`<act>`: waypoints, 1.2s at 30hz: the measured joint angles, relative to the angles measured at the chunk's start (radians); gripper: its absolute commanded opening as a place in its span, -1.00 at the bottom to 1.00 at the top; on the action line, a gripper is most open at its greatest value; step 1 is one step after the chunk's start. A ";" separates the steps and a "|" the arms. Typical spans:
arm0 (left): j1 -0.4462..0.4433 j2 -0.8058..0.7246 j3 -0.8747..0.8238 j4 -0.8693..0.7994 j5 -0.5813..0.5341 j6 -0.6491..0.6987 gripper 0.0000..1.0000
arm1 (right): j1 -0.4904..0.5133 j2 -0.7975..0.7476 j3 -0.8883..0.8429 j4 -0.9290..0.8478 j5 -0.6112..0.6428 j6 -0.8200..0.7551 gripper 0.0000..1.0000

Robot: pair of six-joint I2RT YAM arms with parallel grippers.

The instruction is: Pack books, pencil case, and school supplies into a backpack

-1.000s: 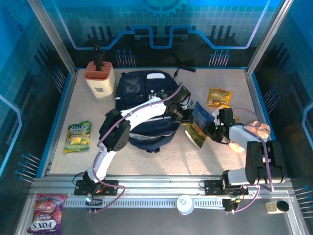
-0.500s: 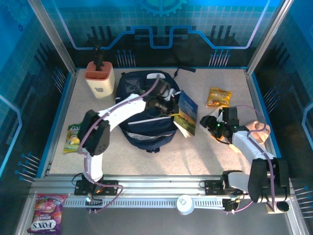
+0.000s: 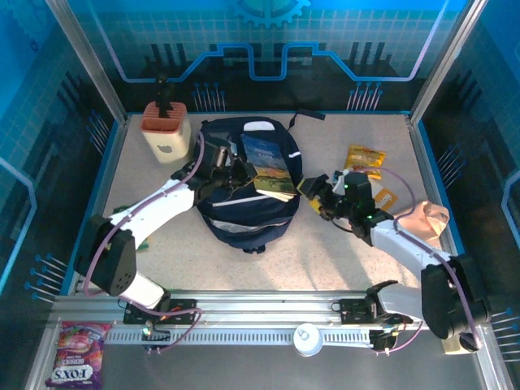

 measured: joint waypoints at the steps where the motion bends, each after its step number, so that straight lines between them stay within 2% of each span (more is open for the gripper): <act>1: 0.000 -0.015 -0.018 0.016 -0.019 -0.021 -1.00 | 0.031 0.021 0.000 0.038 0.010 0.036 0.73; 8: 0.000 -0.058 -0.080 0.120 -0.111 -0.136 -1.00 | 0.180 0.195 0.028 0.270 0.089 0.245 0.78; 14: 0.000 -0.058 -0.089 0.154 -0.141 -0.197 -1.00 | 0.214 0.332 0.071 0.485 0.146 0.369 0.79; 20: 0.000 -0.058 -0.089 0.168 -0.144 -0.230 -1.00 | 0.245 0.423 0.111 0.622 0.185 0.447 0.76; 29: 0.000 -0.058 -0.089 0.167 -0.144 -0.253 -1.00 | 0.246 0.530 0.151 0.734 0.210 0.518 0.34; 36: 0.000 -0.058 -0.094 0.167 -0.144 -0.253 -1.00 | 0.230 0.513 0.129 0.757 0.223 0.504 -0.19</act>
